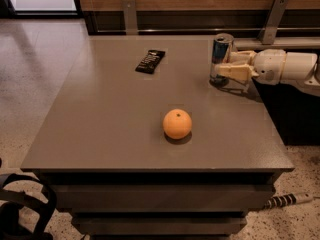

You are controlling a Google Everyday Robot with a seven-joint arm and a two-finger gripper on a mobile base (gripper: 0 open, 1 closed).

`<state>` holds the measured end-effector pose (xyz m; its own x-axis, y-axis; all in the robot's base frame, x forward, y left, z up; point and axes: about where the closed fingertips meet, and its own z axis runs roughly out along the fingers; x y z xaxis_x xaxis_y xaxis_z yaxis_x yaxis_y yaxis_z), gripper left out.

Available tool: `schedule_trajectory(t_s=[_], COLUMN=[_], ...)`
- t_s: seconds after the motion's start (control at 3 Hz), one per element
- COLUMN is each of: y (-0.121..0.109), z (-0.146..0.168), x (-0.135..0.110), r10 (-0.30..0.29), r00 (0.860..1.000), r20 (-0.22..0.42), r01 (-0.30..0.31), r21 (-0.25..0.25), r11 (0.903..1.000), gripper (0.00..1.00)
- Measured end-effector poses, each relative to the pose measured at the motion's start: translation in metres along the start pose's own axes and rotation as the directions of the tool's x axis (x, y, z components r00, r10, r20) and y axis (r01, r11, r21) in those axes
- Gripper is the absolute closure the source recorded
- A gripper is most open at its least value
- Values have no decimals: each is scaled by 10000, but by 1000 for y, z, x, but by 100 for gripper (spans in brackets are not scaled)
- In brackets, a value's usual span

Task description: Knock redbull can over

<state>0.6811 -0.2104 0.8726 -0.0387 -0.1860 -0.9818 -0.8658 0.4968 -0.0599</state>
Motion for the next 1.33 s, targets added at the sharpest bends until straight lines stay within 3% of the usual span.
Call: schedule_trajectory(t_s=[0.33,0.67,1.0,1.33], y=[3,9,17,20], z=[-10,-18,-26,-37], x=[-30,-41,-43,-25], r10=[-383,-500,-521,-552], r00=[9866,9371,8384,6775], r20=[-1583,-3454,-5426,-7335], r01=[413,611,765,1058], r21=[154,213,224,230], r11=[9990,9979,9968,9941], gripper=[100,100,100,100])
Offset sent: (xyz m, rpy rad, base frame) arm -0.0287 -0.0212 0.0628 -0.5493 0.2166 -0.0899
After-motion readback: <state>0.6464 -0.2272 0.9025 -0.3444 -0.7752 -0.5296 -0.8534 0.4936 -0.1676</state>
